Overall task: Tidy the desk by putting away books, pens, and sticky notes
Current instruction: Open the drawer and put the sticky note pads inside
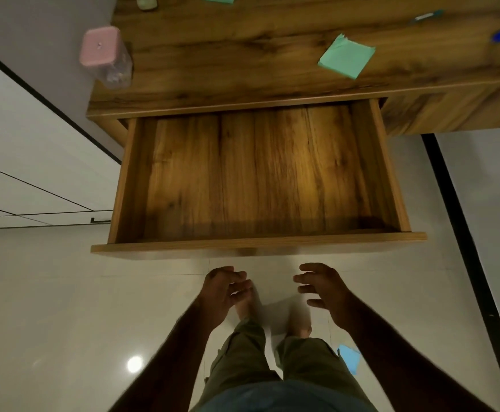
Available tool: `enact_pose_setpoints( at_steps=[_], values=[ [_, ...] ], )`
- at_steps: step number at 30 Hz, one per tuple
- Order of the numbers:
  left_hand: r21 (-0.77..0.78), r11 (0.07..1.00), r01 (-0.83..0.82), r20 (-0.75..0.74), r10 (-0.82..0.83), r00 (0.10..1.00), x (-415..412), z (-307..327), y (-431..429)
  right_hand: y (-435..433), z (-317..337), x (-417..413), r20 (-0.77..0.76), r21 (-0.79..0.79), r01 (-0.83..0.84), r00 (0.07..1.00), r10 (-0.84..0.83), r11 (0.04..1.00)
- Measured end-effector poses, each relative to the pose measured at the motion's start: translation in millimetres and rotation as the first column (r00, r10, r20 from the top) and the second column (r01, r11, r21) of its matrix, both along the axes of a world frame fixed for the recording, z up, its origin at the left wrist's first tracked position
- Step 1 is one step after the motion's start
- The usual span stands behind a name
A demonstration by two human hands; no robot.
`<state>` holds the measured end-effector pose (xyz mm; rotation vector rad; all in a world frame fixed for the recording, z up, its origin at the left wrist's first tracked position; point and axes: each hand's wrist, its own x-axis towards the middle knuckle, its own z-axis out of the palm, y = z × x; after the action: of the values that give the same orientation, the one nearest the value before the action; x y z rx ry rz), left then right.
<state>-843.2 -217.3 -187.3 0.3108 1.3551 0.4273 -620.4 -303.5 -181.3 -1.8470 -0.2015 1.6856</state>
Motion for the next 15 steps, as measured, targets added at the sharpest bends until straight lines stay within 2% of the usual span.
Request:
enact_pose_setpoints(
  at_steps=[7,10,13,15],
  values=[
    [0.118,0.974,0.191,-0.001,-0.193,0.981,11,59,-2,11,65,11,0.191,0.099,-0.261,0.952,0.239,0.960],
    [0.210,0.913,0.350,-0.006,-0.356,0.934,18,89,6,17,97,21,0.221,0.123,-0.366,0.916,0.334,0.923],
    [0.241,0.882,0.405,0.011,-0.420,0.908,23,116,16,24,121,33,0.215,0.130,-0.478,0.869,0.446,0.869],
    [0.256,0.875,0.411,0.025,-0.431,0.902,28,134,21,30,137,40,0.218,0.167,-0.468,0.876,0.431,0.868]
  ],
)
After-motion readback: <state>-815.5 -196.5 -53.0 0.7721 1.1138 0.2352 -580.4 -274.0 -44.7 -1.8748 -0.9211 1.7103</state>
